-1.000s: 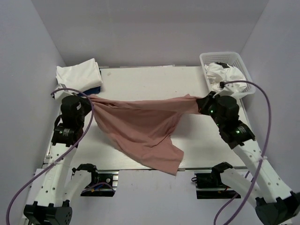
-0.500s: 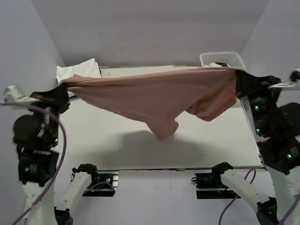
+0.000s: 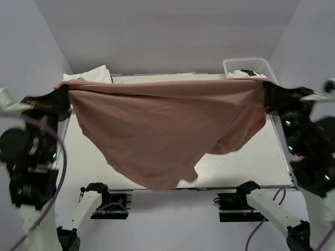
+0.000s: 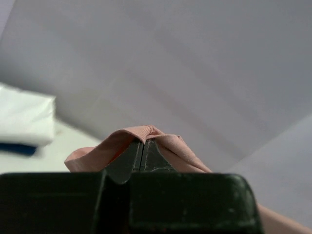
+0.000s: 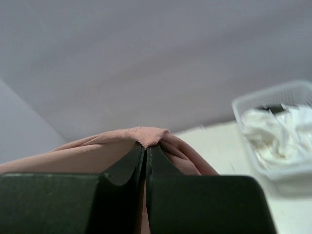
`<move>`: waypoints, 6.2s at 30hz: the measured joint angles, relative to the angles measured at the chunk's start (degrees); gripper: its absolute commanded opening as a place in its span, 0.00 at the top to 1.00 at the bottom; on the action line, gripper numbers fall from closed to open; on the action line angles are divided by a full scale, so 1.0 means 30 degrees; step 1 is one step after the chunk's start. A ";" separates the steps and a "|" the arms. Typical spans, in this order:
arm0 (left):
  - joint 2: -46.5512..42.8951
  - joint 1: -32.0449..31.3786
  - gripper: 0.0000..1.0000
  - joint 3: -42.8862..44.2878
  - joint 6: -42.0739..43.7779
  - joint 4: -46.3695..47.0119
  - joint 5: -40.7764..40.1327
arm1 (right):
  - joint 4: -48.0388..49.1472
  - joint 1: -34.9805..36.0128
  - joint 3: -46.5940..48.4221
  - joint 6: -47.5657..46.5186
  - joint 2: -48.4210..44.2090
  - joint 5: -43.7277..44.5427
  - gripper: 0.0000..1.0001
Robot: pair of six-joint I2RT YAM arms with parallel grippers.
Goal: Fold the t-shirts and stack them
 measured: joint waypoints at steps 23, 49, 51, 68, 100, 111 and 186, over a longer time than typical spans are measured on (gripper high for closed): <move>2.2688 -0.0007 0.00 -0.2951 -0.0364 -0.1931 -0.2863 | 0.2718 -0.1639 -0.7839 0.1676 1.6925 -0.2907 0.10; 2.4443 -0.1596 0.00 -0.4554 0.0226 -0.0867 0.1384 | 0.4393 -0.1472 -0.8072 0.3942 2.0786 -0.4816 0.10; 2.6097 -0.1450 0.00 -0.2193 0.0510 -0.1435 0.1151 | 0.4393 -0.1610 -0.6936 0.3891 2.1719 -0.4517 0.10; 2.3278 -0.1552 0.00 -0.3249 0.1035 -0.1668 -0.0168 | 0.4430 -0.2499 -0.7271 0.2229 1.8068 -0.4328 0.10; 0.5195 -0.3942 0.00 -2.1121 -0.2892 -0.2586 0.8065 | 0.4444 -0.2550 -1.6116 0.5268 1.3274 -0.5690 0.40; 0.5457 -0.5362 0.00 -2.2083 -0.3410 -0.2863 0.8961 | 0.5952 -0.2550 -1.6225 0.5603 1.4243 -0.6033 0.84; 0.4065 -0.8255 1.00 1.1621 0.5020 -0.0685 -0.5989 | 0.1086 -0.2244 0.4422 -0.2929 0.0379 0.0503 1.00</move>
